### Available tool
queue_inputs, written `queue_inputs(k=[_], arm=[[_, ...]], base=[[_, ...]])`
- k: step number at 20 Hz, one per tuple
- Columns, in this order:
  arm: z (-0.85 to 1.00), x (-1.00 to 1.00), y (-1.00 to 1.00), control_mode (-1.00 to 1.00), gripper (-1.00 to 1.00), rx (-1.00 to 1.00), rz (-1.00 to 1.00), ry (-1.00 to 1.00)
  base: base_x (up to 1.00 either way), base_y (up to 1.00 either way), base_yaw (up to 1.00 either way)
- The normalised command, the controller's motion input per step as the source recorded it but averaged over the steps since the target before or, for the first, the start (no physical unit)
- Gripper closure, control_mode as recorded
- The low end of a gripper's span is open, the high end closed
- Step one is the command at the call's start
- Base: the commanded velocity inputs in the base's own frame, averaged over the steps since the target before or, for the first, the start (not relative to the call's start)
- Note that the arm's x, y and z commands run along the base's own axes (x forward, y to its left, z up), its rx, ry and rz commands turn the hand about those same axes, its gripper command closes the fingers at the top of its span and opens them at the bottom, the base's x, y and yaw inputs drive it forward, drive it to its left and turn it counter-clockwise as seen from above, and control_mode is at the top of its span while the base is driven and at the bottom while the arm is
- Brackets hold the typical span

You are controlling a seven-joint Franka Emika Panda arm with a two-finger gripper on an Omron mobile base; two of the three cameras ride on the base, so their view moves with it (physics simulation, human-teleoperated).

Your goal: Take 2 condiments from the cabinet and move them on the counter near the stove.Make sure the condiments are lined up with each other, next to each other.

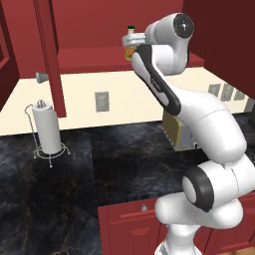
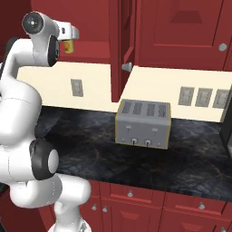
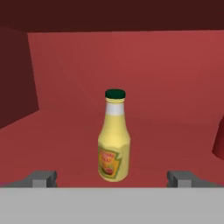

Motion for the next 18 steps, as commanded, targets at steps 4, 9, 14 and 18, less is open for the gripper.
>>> queue_inputs(k=[4,9,14,18], arm=[[0.0,0.23,0.11,-1.0,-1.0,0.0,0.0,0.01],[0.0,0.24,0.06,-1.0,-1.0,0.0,0.0,0.06],[0.0,0.28,0.01,-1.0,-1.0,0.0,0.0,0.04],[0.0,0.31,0.01,-1.0,-1.0,0.0,0.0,0.02]], base=[[0.0,0.0,0.0],[0.0,0.0,0.0],[0.0,0.0,0.0],[0.0,0.0,0.0]])
